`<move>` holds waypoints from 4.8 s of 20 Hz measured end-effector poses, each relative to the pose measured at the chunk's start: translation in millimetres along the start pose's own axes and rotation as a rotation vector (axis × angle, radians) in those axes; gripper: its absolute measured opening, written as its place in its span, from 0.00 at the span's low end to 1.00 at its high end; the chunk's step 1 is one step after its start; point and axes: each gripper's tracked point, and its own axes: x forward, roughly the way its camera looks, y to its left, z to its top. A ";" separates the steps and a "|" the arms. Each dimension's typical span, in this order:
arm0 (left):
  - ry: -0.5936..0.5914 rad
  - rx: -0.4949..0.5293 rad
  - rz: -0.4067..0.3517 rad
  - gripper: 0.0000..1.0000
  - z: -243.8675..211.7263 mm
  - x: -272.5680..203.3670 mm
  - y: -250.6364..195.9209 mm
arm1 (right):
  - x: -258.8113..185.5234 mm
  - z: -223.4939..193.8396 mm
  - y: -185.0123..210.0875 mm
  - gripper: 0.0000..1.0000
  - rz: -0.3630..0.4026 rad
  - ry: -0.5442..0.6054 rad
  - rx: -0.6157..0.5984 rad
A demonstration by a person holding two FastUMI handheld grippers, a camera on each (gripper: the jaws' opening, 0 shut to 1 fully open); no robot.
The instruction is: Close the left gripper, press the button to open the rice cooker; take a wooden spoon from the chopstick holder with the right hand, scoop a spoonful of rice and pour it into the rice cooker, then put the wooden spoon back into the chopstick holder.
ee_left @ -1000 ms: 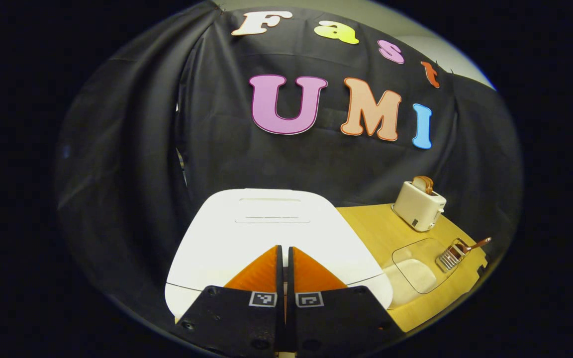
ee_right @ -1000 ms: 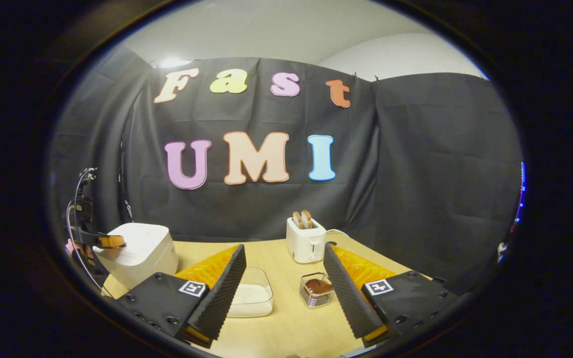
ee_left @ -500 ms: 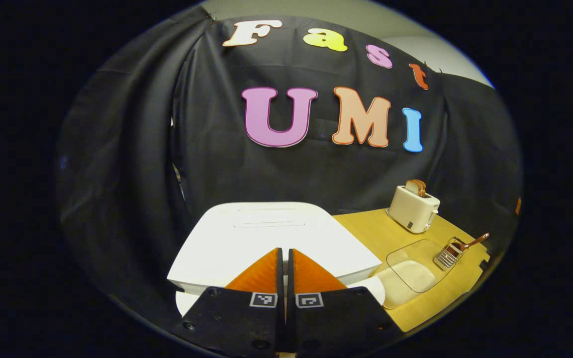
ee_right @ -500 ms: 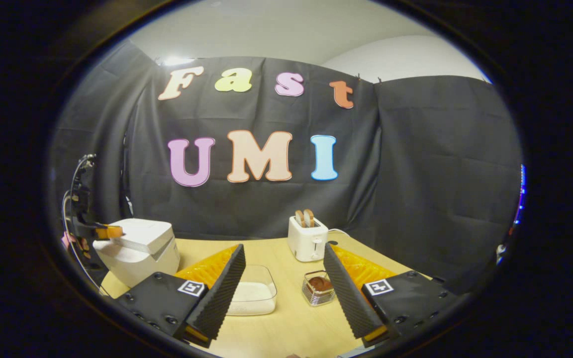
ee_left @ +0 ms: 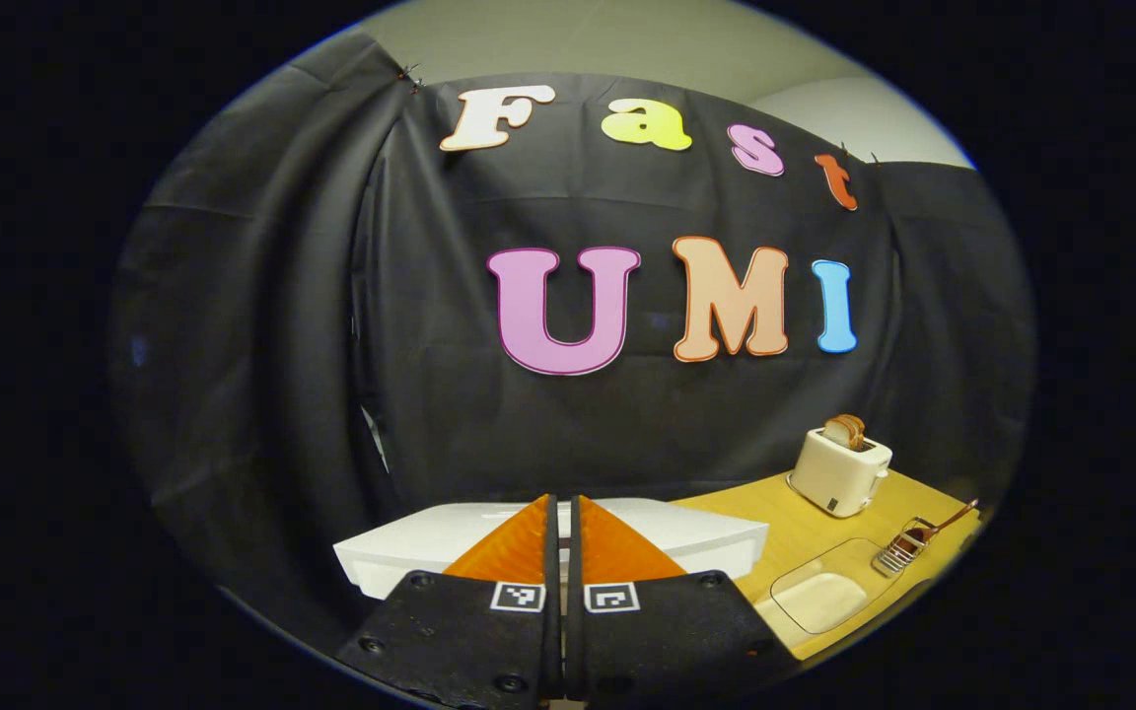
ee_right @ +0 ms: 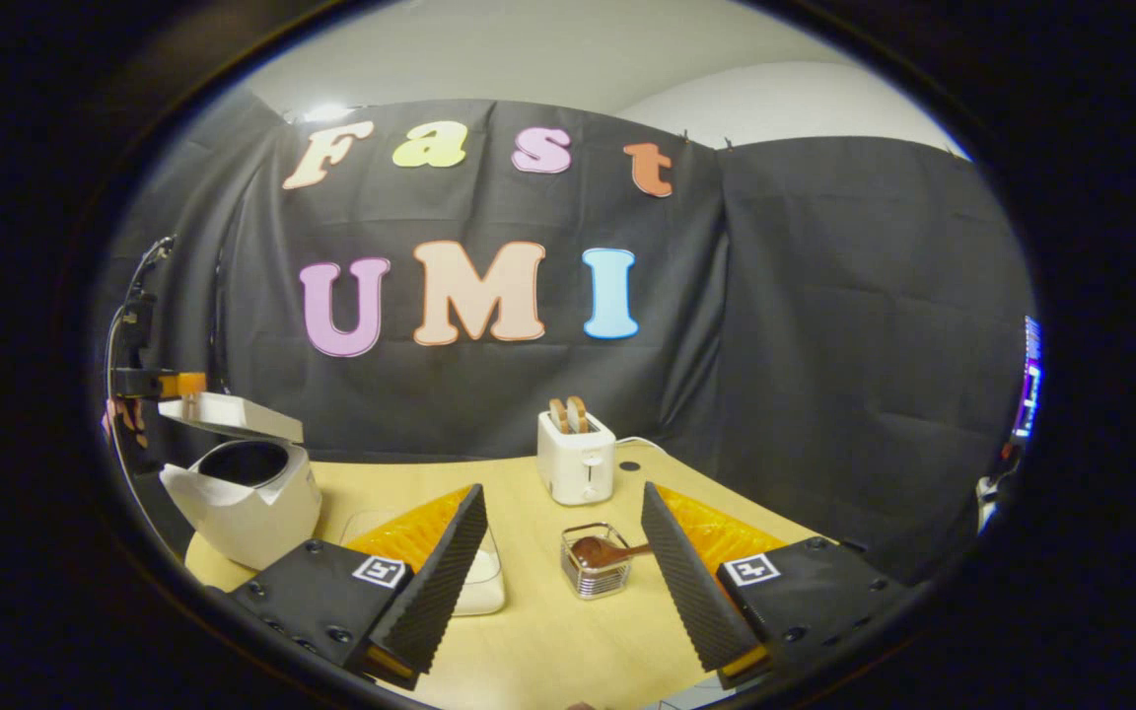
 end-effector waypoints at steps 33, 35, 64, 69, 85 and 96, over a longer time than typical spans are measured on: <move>-0.012 -0.010 0.183 0.92 28.8 -44.4 -78.6 | 183.3 -173.6 -71.8 0.87 0.124 0.217 0.346; -0.009 0.002 0.203 0.93 28.4 -51.7 -75.4 | 197.3 -176.8 -70.0 0.71 0.124 0.215 0.355; 0.018 -0.045 0.271 0.94 3.7 -98.5 -55.6 | 218.6 -81.8 -53.0 0.14 0.168 0.160 0.193; 0.036 -0.044 0.189 0.93 -5.8 -88.5 -48.7 | 195.1 -38.4 -48.2 0.15 0.126 0.092 0.122; 0.082 -0.008 -0.059 0.94 -24.7 -66.3 -48.8 | 171.2 -9.0 121.8 0.16 0.241 0.045 0.026; 0.107 -0.014 -0.084 0.94 -37.8 -62.9 -32.1 | 180.9 -88.8 173.2 0.15 0.236 0.107 -0.172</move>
